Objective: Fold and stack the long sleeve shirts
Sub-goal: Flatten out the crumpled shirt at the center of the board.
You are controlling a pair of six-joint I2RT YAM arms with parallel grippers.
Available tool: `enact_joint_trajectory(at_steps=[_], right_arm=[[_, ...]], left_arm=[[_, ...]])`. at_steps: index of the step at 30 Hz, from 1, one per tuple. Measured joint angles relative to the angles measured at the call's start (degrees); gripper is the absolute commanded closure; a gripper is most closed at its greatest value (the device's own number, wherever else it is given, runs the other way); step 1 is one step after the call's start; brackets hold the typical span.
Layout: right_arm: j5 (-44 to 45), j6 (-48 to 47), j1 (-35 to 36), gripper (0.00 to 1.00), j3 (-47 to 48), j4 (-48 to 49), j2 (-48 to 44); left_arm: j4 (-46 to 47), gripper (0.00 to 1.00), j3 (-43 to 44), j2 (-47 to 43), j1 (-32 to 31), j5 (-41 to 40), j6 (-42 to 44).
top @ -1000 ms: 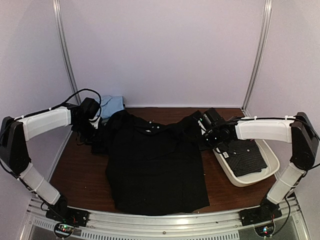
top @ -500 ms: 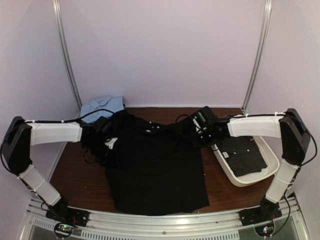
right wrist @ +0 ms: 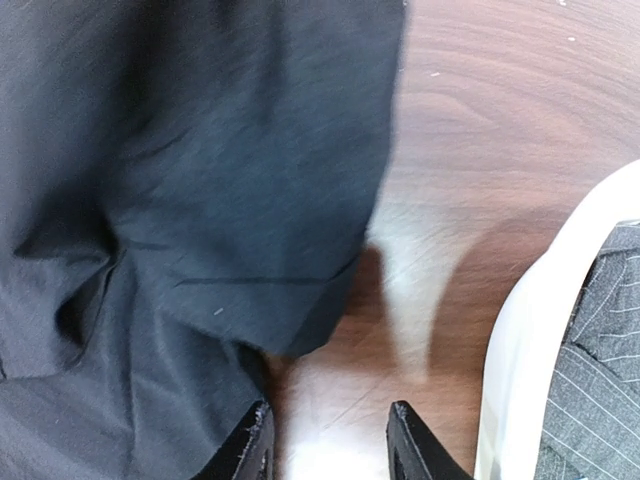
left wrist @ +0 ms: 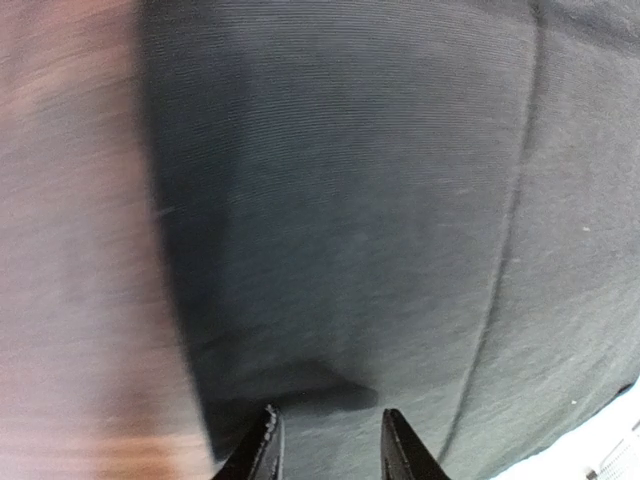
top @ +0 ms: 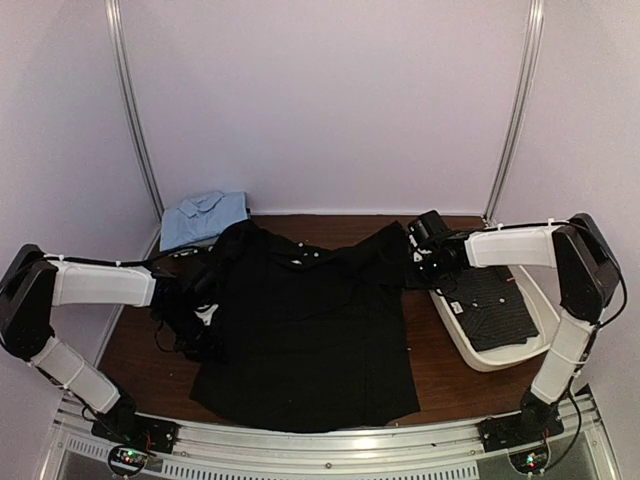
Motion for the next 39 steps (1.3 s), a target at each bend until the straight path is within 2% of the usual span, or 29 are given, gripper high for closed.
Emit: enact_joint_trajectory(at_steps=[6, 13, 20, 28, 32, 39], right_arm=[[0.09, -0.17, -2.75, 0.59, 0.00, 0.68, 0.90], [0.76, -1.09, -1.86, 0.53, 2.03, -0.11, 0.68], [0.61, -5.14, 5.90, 0.36, 10.62, 1.38, 0.55], [0.33, -15.26, 16.57, 0.25, 31.61, 2.43, 15.06], [0.39, -19.91, 17.62, 0.19, 38.95, 0.68, 22.51], [2.67, -24.46, 18.27, 0.19, 45.64, -4.68, 28.92]], left_arm=[[-2.34, 0.65, 0.55, -2.56, 0.00, -3.26, -0.74], [-1.81, 0.65, 7.26, -3.19, -0.04, -3.65, -0.76], [3.23, 0.66, 13.05, 1.11, -0.68, -2.36, -1.07], [8.44, 0.67, 16.22, 7.82, -1.27, -1.05, -1.01], [10.14, 0.67, 16.24, 9.51, -1.42, -0.35, -1.01], [12.98, 0.67, 15.54, 10.40, -2.08, 0.66, -1.01]])
